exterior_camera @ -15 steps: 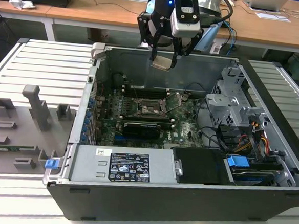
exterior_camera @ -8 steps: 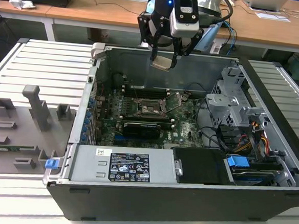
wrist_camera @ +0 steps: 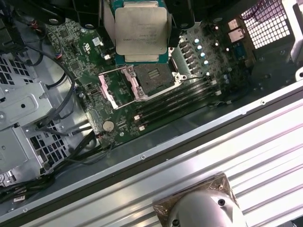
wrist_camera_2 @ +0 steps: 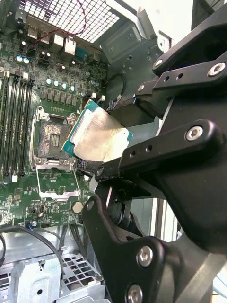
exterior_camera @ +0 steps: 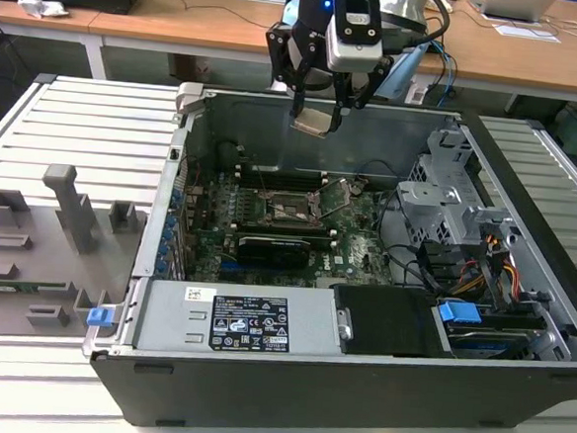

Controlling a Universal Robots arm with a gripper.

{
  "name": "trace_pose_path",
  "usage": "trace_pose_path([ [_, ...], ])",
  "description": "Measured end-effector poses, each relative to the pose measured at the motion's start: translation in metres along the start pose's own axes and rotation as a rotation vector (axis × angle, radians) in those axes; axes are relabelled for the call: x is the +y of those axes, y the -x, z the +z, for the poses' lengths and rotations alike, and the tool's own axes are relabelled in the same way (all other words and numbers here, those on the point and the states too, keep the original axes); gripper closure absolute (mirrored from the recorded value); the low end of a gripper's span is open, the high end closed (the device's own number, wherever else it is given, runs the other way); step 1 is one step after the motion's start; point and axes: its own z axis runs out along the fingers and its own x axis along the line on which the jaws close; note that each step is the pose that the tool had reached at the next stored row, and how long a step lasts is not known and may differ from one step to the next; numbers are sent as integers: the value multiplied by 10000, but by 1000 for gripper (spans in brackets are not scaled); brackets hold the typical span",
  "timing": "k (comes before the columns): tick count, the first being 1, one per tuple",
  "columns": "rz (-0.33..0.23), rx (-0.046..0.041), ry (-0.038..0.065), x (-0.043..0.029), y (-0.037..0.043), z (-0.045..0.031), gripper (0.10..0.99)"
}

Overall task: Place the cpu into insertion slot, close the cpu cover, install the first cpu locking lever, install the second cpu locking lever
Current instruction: 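Place the cpu into insertion slot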

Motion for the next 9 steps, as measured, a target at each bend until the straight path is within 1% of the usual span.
trace_pose_path([
  [9,250,-23,5,0,0,0,557],
])
